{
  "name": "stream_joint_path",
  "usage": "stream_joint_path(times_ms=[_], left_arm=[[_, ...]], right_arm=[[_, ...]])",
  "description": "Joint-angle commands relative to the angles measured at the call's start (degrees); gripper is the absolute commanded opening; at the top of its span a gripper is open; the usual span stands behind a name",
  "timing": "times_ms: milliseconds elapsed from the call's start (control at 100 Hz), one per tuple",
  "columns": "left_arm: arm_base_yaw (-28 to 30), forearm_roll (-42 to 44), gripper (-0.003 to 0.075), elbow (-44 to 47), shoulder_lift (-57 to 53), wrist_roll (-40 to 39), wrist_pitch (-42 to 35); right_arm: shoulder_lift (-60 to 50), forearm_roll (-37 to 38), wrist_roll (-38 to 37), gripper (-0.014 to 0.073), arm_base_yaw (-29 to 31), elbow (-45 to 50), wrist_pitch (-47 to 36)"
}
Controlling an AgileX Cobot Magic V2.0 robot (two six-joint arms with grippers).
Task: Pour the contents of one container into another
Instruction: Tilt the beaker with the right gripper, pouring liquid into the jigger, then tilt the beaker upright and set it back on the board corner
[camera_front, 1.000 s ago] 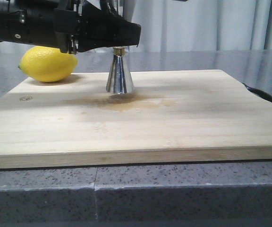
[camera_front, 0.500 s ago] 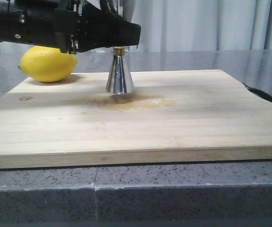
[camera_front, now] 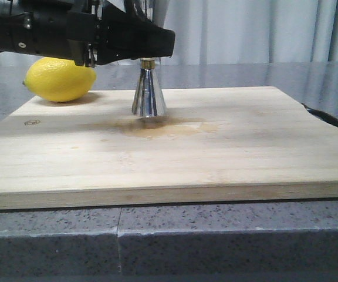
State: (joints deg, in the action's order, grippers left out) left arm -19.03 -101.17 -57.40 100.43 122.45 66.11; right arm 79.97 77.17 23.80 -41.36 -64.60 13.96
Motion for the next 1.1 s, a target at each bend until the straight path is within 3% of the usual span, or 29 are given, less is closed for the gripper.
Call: stream_joint_path(times_ms=[0, 270, 770, 960, 1090], left_arm=[[-0.37, -4.77, 0.0259, -1.67, -2.28, -0.50, 5.95], [-0.37, -4.77, 0.0259, -1.67, -2.28, -0.50, 5.95], [-0.37, -4.77, 0.0259, -1.67, -2.28, -0.50, 5.95], [-0.37, -4.77, 0.0259, -1.67, -2.28, -0.50, 5.95], [-0.37, -4.77, 0.0259, -1.67, -2.28, -0.50, 5.95]], right_arm=[[-1.82, 3.44, -0.04, 0.0295, 0.18, -2.22, -1.52], [-1.82, 6.94, -0.04, 0.0295, 0.18, -2.22, -3.39], [-1.82, 6.81, -0.74, 0.0295, 0.18, -2.22, -2.97], [-1.82, 1.20, -16.06, 0.0295, 0.18, -2.22, 0.39], [-1.82, -2.07, -32.20, 0.0295, 0.18, -2.22, 5.57]])
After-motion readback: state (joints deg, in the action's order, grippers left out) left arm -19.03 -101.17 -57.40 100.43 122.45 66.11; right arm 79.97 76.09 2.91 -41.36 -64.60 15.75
